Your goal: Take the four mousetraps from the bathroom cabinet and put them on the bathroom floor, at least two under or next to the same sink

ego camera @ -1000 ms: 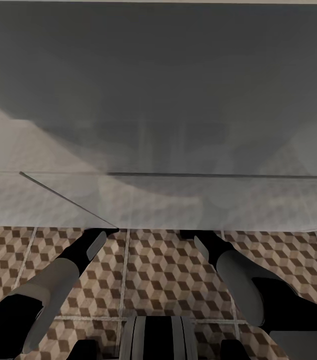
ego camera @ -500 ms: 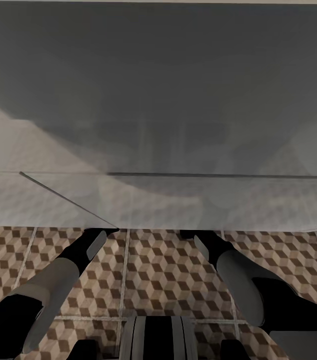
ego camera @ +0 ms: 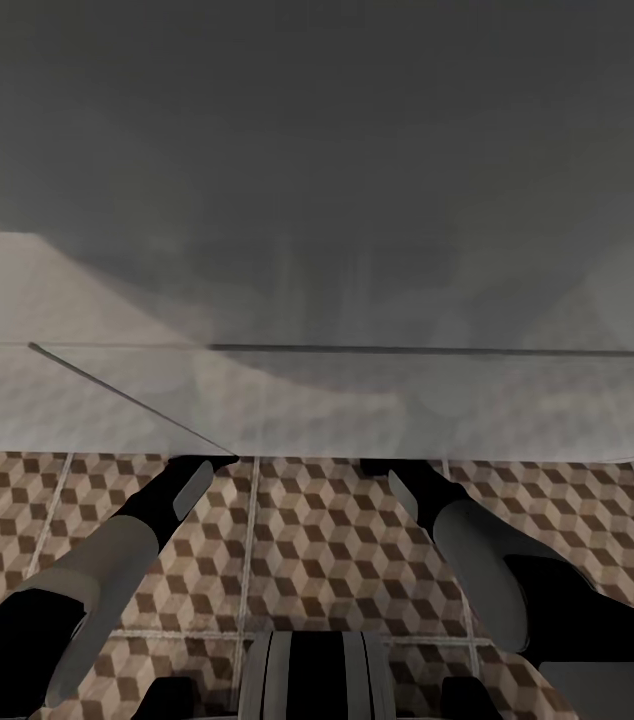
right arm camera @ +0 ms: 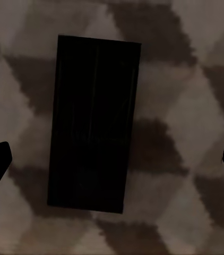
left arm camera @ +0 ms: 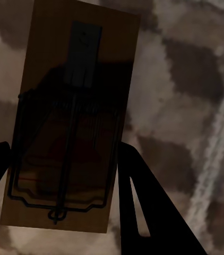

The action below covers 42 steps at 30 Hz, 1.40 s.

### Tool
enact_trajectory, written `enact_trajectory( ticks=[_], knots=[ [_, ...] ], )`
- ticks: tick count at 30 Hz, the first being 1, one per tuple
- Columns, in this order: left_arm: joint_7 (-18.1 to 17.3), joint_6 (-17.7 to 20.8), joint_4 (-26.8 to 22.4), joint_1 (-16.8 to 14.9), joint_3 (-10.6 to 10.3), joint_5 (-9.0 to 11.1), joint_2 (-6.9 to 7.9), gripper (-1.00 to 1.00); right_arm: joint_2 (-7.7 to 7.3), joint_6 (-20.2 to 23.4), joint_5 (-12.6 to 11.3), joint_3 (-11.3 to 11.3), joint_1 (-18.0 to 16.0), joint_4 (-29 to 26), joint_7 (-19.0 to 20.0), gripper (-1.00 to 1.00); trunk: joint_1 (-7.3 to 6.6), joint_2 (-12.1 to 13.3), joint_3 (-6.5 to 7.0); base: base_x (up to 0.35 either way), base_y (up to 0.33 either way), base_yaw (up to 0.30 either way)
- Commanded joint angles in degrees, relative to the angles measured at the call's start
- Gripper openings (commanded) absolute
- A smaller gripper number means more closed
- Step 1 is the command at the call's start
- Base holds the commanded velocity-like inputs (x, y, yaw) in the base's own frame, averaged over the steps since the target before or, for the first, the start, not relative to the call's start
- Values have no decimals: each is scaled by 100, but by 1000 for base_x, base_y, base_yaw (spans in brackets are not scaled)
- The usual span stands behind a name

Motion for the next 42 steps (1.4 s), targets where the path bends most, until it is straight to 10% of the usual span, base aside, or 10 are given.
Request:
enact_trajectory(
  ticks=[1, 42],
  knots=[
    [47, 20, -14, -1, -48, 53, 8, -100, 7, 31, 59, -46, 0, -11, -5, 100, -1, -1, -9, 0, 0, 0],
    [53, 23, -19, -1, -39, 45, 14, -100, 18, 8, 59, -46, 0, -16, -5, 100, -1, -1, -99, 0, 0, 0]
  ],
)
